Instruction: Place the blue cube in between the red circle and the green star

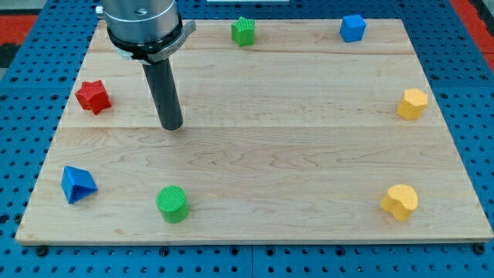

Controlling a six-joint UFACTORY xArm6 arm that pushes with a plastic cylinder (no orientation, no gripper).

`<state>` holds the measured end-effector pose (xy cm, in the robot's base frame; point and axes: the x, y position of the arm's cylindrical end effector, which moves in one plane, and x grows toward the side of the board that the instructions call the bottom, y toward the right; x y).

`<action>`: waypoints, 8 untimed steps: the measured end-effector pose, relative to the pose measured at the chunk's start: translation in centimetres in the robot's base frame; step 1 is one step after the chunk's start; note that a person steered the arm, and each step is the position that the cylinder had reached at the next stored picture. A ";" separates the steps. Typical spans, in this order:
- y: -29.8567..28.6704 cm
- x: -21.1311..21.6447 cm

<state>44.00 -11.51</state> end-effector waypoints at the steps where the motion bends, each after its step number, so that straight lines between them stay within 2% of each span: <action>1: 0.0 0.0; 3: 2.5 0.0; 8: 4.7 0.0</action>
<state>43.97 -6.81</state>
